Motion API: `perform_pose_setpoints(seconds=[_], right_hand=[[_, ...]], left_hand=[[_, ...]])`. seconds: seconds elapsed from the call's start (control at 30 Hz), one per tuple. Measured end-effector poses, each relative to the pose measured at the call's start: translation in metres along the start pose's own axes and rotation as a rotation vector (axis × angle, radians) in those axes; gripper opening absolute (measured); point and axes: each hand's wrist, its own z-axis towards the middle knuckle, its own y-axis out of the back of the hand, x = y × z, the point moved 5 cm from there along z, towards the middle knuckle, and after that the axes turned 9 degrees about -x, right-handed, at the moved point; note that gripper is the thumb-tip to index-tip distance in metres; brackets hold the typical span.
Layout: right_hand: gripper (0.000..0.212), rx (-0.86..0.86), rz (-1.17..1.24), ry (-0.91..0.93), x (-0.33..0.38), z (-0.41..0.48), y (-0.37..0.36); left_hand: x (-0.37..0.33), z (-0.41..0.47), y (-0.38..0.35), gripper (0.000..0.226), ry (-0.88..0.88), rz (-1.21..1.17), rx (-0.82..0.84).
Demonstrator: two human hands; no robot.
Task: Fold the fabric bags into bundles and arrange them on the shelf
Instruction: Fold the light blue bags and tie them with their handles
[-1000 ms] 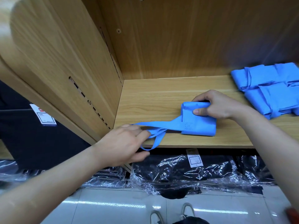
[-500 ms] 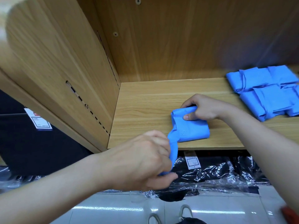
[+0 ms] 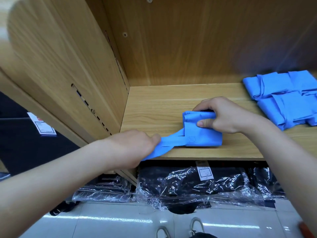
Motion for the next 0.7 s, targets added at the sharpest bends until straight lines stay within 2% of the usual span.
perform_pose_setpoints(seconds=[0.07, 0.1, 0.17, 0.23, 0.33, 0.43, 0.5, 0.57, 0.63, 0.7], right_hand=[[0.035, -0.021, -0.009, 0.023, -0.001, 0.0, -0.001], [0.038, -0.025, -0.029, 0.038, -0.001, 0.0, -0.003], [0.04, -0.046, -0.068, 0.054, 0.0, 0.0, -0.008], [0.037, -0.091, -0.099, 0.077, 0.002, 0.0, -0.011], [0.033, -0.187, -0.112, 0.114, 0.005, 0.0, -0.014], [0.036, -0.272, -0.044, 0.134, 0.009, -0.004, -0.013], [0.039, -0.289, -0.006, 0.213, 0.02, -0.009, -0.013], [0.043, -0.283, -0.079, 0.347, 0.037, -0.015, -0.015], [0.042, -0.304, -0.217, 0.478, 0.054, -0.022, -0.021], [0.035, -0.368, -0.329, 0.571, 0.066, -0.028, -0.025]], left_hand=[[0.003, -0.002, 0.005, 0.034, 0.005, 0.115, -0.047], [0.003, -0.001, 0.005, 0.026, 0.0, 0.17, -0.051], [0.007, 0.001, 0.006, 0.011, -0.009, 0.181, -0.096], [0.015, 0.007, -0.003, 0.004, 0.002, 0.078, -0.111], [0.025, 0.015, -0.016, 0.039, 0.079, -0.336, -0.067], [0.022, 0.015, -0.015, 0.048, 0.086, -0.834, -0.027], [0.021, 0.016, -0.015, 0.061, 0.102, -1.158, -0.028], [0.019, 0.019, -0.014, 0.062, 0.113, -1.358, -0.067], [0.016, 0.024, -0.014, 0.057, 0.123, -1.454, -0.124], [0.012, 0.026, -0.012, 0.043, 0.144, -1.587, -0.177]])
